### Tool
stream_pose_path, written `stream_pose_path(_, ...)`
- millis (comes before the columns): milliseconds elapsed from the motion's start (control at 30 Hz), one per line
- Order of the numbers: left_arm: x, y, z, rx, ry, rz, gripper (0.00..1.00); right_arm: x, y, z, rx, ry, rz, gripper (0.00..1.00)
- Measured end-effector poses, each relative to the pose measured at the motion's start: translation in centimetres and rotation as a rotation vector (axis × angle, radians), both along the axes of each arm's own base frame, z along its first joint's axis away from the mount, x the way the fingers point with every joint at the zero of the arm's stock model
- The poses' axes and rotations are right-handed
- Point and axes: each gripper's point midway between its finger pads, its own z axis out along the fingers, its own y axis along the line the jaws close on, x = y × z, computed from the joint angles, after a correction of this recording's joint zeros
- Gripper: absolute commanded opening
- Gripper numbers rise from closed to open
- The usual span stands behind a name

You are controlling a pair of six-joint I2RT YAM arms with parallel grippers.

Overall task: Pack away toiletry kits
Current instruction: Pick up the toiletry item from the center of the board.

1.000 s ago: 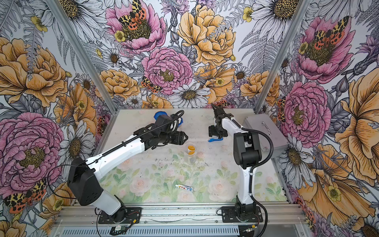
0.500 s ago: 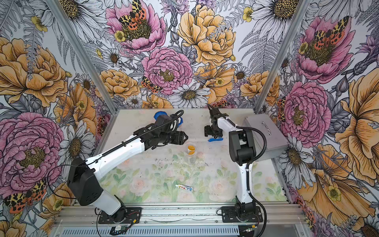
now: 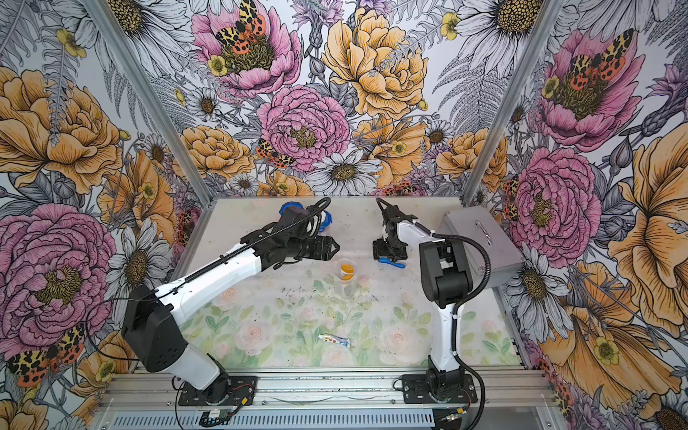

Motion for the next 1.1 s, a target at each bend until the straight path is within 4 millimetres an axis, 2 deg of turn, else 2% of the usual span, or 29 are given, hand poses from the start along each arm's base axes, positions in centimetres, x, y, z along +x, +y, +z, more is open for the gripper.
stream_pose_path(233,0.1,0.0,-0.2,0.0,0.007,-0.001,0.71,-3.7,-0.4,-0.1,-0.01,0.044,0.009,0.78)
stream_pose_path(367,0.1,-0.1,-0.2,-0.004,0.009,-0.004,0.71,-4.3,-0.6,-0.2,-0.023,0.054,0.007,0.75)
stream_pose_path(567,0.1,-0.2,-0.1,-0.01,0.007,-0.006,0.71,-4.2,-1.1,-0.4,-0.065,0.048,0.012,0.55)
stream_pose_path(733,0.1,-0.1,-0.2,-0.009,0.008,-0.006,0.71,-4.3,-1.0,-0.5,-0.075,0.047,0.033,0.43)
stream_pose_path(900,-0.6,0.4,-0.6,-0.004,0.014,-0.006,0.7,-4.5,-0.4,-0.5,-0.073,0.049,0.064,0.23)
stream_pose_path(1000,-0.9,0.6,-0.2,-0.012,0.011,-0.009,0.71,-4.6,-0.2,-0.5,-0.071,0.047,0.08,0.16)
stream_pose_path(1100,-1.6,0.8,0.2,-0.026,0.012,-0.013,0.72,-4.6,-0.1,-0.5,-0.071,0.045,0.089,0.13)
